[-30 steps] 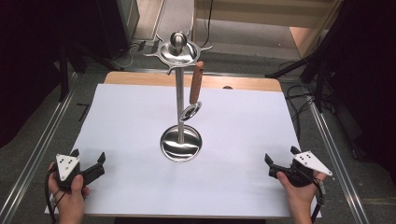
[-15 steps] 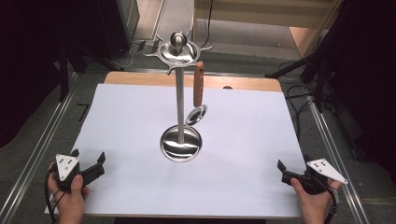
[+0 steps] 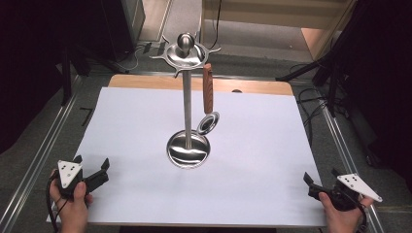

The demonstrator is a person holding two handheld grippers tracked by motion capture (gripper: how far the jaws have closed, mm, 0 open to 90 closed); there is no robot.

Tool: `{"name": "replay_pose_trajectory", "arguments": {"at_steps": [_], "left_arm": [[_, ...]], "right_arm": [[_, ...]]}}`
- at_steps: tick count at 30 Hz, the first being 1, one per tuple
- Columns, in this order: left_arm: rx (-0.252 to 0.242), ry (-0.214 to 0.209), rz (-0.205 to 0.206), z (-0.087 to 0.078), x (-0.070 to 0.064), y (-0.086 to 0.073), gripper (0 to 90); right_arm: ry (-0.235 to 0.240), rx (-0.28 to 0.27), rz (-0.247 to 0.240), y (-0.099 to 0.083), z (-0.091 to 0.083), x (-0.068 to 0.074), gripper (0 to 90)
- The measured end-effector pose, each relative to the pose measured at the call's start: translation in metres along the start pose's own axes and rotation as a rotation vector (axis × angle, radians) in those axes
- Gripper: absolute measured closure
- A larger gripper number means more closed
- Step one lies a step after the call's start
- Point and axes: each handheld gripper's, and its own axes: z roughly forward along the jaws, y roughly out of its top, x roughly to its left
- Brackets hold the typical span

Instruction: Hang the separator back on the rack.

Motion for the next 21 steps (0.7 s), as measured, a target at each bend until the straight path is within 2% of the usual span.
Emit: {"name": "replay_pose_trajectory", "arguments": {"at_steps": [7,10,17,21], "left_arm": [[0.0,-0.001,0.001,0.0,0.0,0.0,14.2],[0.004,0.0,0.005,0.0,0.0,0.0,14.2],[0.004,0.0,0.006,0.0,-0.001,0.0,14.2],[0.005,-0.002,0.006,0.001,-0.001,0.0,14.2]], "right_arm": [[0.003,0.013,0.003,-0.008,-0.007,-0.009,0.0],[0.013,0.015,0.002,-0.008,-0.006,-0.007,0.0],[0.014,0.041,-0.041,-0.009,-0.002,0.001,0.0],[0.023,0.057,-0.043,-0.009,0.0,0.001,0.0]]}}
